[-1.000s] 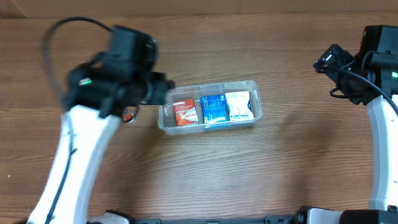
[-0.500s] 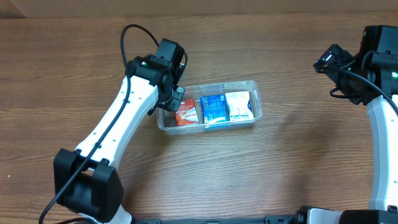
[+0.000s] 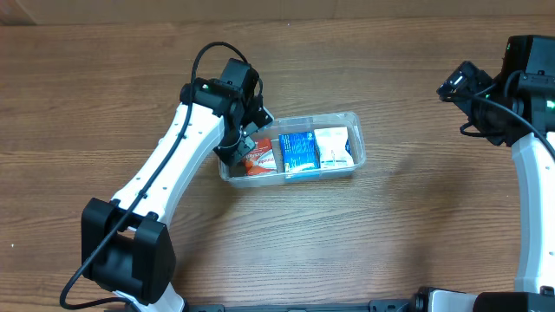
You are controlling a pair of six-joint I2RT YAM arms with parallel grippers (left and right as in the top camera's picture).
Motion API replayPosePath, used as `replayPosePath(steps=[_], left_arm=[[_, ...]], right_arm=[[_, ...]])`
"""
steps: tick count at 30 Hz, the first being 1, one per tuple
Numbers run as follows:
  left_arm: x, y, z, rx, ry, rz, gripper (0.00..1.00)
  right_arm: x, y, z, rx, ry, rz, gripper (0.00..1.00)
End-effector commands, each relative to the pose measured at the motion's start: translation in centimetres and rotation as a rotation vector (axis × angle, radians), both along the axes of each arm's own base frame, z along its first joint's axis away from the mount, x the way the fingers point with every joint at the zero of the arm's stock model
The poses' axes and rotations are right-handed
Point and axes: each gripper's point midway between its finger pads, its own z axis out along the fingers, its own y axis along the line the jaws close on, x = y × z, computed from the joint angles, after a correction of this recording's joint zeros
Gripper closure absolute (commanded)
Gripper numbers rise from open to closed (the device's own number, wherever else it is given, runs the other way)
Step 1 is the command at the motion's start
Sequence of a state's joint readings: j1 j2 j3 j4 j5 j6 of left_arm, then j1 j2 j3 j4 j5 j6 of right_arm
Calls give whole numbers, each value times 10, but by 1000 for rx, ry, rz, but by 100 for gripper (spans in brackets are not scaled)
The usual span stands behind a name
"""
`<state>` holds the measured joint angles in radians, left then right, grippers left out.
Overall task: Pack container
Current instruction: 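Carry the brown bottle into the container's left end and release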
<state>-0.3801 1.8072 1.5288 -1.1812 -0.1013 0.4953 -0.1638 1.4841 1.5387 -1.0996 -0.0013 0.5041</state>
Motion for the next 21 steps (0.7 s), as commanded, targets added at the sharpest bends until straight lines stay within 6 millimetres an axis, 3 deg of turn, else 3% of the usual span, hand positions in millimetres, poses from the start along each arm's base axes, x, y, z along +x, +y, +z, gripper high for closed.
replayPosePath(steps=[1, 21], left_arm=[[-2, 2, -2, 37, 16, -145, 77], [6, 9, -1, 46, 10, -293, 69]], right_arm=[[1, 0, 3, 0, -10, 4, 0], [1, 0, 3, 0, -10, 4, 0]])
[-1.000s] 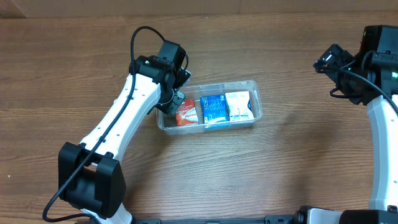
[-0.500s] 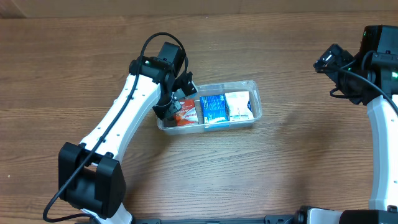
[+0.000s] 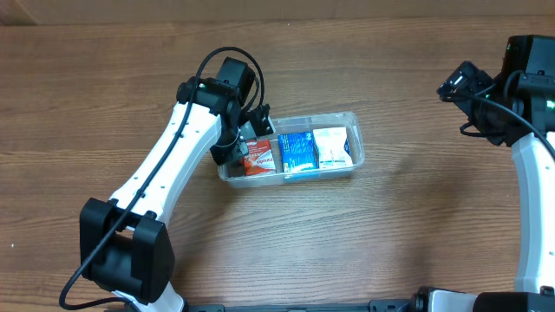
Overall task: Pack container
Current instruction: 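Carry the brown bottle into the container's left end and release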
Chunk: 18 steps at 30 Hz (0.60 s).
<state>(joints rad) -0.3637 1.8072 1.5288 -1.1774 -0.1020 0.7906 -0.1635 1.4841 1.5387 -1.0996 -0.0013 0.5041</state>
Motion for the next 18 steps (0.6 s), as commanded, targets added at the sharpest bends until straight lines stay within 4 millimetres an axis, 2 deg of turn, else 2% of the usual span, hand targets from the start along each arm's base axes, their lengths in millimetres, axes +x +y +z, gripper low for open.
replayPosePath(steps=[1, 5, 9, 13, 15, 18], left_arm=[[3, 3, -1, -4, 1, -16, 66], [2, -3, -3, -47, 12, -12, 65], [13, -10, -6, -89, -23, 84, 67], [12, -14, -30, -98, 45, 135, 70], [25, -8, -45, -55, 13, 252, 76], [46, -4, -39, -63, -94, 401, 76]], right_arm=[[1, 0, 3, 0, -10, 3, 0], [1, 0, 3, 0, -10, 3, 0], [1, 0, 3, 0, -10, 3, 0], [1, 0, 3, 0, -10, 3, 0], [1, 0, 3, 0, -10, 3, 0], [1, 0, 3, 0, -10, 3, 0]])
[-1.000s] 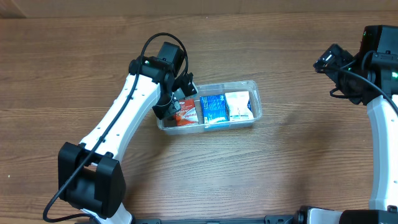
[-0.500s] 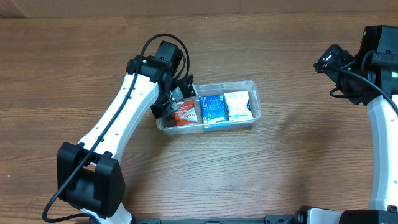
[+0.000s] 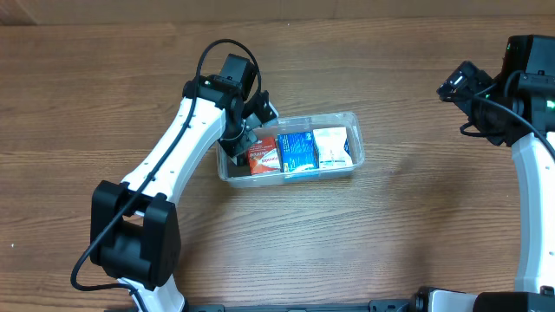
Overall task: Pack container
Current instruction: 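Carry the brown bottle into the container's left end and release, then move the left gripper to the orange tube and grasp it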
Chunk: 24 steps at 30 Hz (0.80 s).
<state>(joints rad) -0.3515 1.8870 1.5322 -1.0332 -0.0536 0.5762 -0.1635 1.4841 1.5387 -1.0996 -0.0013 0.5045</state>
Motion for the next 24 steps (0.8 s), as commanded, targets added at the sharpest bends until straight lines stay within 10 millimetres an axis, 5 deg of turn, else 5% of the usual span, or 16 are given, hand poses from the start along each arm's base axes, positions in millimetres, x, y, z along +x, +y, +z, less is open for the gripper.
replayPosePath(steps=[1, 4, 10, 14, 18, 21, 24], left_arm=[[19, 12, -12, 30, -56, 230, 76], [23, 11, -4, 5, -89, 281, 74], [11, 9, 6, -39, -34, 451, 51], [3, 7, 51, -84, -4, 607, 37], [4, 9, 108, -145, -50, 730, 35], [-5, 46, 135, -101, -95, 904, 35], [-34, 129, 153, 60, -153, 1191, 26]], right_arm=[[1, 0, 3, 0, -10, 4, 0], [1, 0, 3, 0, -10, 4, 0], [1, 0, 3, 0, -10, 4, 0], [1, 0, 3, 0, -10, 4, 0], [1, 0, 3, 0, -10, 4, 0], [1, 0, 2, 0, -10, 4, 0], [1, 0, 3, 0, -10, 4, 0]])
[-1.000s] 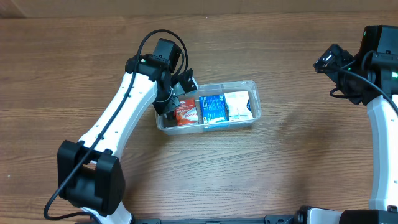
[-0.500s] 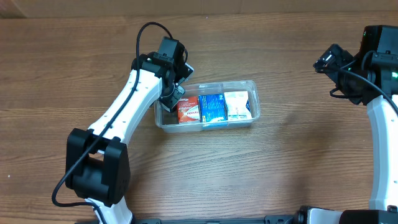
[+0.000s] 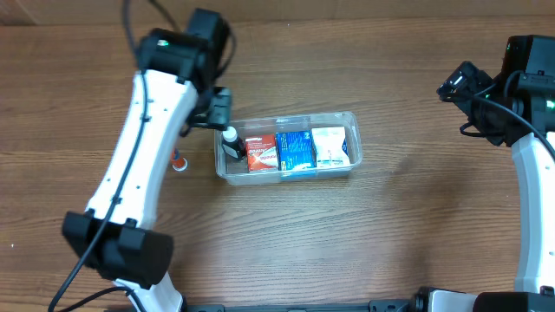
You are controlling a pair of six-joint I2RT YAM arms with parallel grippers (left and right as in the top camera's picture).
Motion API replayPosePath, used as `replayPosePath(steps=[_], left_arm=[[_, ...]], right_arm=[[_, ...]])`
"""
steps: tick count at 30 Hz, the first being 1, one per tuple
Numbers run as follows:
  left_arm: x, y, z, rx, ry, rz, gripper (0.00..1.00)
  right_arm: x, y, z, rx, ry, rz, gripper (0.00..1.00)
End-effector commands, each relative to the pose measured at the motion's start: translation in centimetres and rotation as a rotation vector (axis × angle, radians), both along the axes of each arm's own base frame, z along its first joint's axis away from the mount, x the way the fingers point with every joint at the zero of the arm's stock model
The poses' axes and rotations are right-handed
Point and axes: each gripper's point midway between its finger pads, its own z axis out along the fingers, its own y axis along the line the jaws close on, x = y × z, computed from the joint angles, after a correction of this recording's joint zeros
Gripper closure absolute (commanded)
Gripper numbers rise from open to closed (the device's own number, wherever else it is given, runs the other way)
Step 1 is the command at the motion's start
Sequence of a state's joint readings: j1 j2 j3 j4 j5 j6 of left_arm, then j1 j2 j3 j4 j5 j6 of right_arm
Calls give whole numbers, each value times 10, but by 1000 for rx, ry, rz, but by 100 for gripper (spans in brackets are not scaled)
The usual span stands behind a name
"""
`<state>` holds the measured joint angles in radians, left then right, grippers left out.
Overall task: Pack container
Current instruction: 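Move the left gripper to the orange tube and grasp it, then place the orange tube into the container beside the bottle, release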
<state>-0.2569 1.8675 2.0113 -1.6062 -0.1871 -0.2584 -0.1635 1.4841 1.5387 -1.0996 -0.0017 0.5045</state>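
A clear plastic container [image 3: 355, 139] lies mid-table. It holds, left to right, a small dark bottle with a white cap [image 3: 231, 139], a red packet [image 3: 260, 152], a blue packet [image 3: 295, 150] and a white packet [image 3: 332, 146]. My left gripper [image 3: 217, 108] hangs above the table just off the container's left end. Its fingers look open with nothing in them. At the far right, well away from the container, my right gripper [image 3: 454, 85] is too dark to read.
A small red and blue object [image 3: 179, 162] lies on the wooden table left of the container, partly under the left arm. The right arm stands along the right edge.
My left gripper was down inside the container's left end and is now raised outside it, up and to the left. The white-capped bottle now shows in that end. The right arm is unchanged.
Through all three earlier moments my left gripper was low in the container's left end beside the red packet, shifting slightly. Now it is up and clear, and the bottle stands in the left end. The right arm stayed still throughout.
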Motion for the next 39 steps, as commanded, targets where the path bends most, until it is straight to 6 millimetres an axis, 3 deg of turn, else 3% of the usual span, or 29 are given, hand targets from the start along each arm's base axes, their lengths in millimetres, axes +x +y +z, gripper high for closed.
replayPosePath(steps=[1, 4, 8, 12, 19, 21, 23, 25, 28, 31, 33, 34, 35, 36, 39], left_arm=[[-18, 77, 28, 84, -54, 329, 23], [-27, 105, 0, -17, 39, 425, 21], [-19, 91, -58, -116, 93, 349, 30], [-10, 86, -91, -139, 79, 295, 32], [-14, 78, -127, -181, 99, 227, 35], [-14, 77, -134, -186, 97, 227, 50], [-11, 73, -134, -204, 90, 177, 51], [-11, 73, -133, -200, 90, 127, 62], [-8, 73, -130, -198, 81, 115, 83], [-4, 74, -116, -195, 63, 85, 87], [-6, 72, -85, -194, 39, 78, 90], [-9, 64, -54, -206, -3, 56, 90], [-11, 59, -40, -208, -24, 41, 90], [-18, 49, -14, -213, -57, 21, 91], [-42, 19, 38, -225, -147, -68, 91]], right_arm=[[1, 0, 3, 0, -10, 3, 0], [1, 0, 3, 0, -10, 3, 0], [1, 0, 3, 0, -10, 3, 0], [1, 0, 3, 0, -10, 3, 0], [1, 0, 3, 0, -10, 3, 0], [1, 0, 3, 0, -10, 3, 0], [1, 0, 3, 0, -10, 3, 0], [1, 0, 3, 0, -10, 3, 0], [1, 0, 3, 0, -10, 3, 0], [1, 0, 3, 0, -10, 3, 0], [1, 0, 3, 0, -10, 3, 0], [1, 0, 3, 0, -10, 3, 0], [1, 0, 3, 0, -10, 3, 0], [1, 0, 3, 0, -10, 3, 0], [1, 0, 3, 0, -10, 3, 0]])
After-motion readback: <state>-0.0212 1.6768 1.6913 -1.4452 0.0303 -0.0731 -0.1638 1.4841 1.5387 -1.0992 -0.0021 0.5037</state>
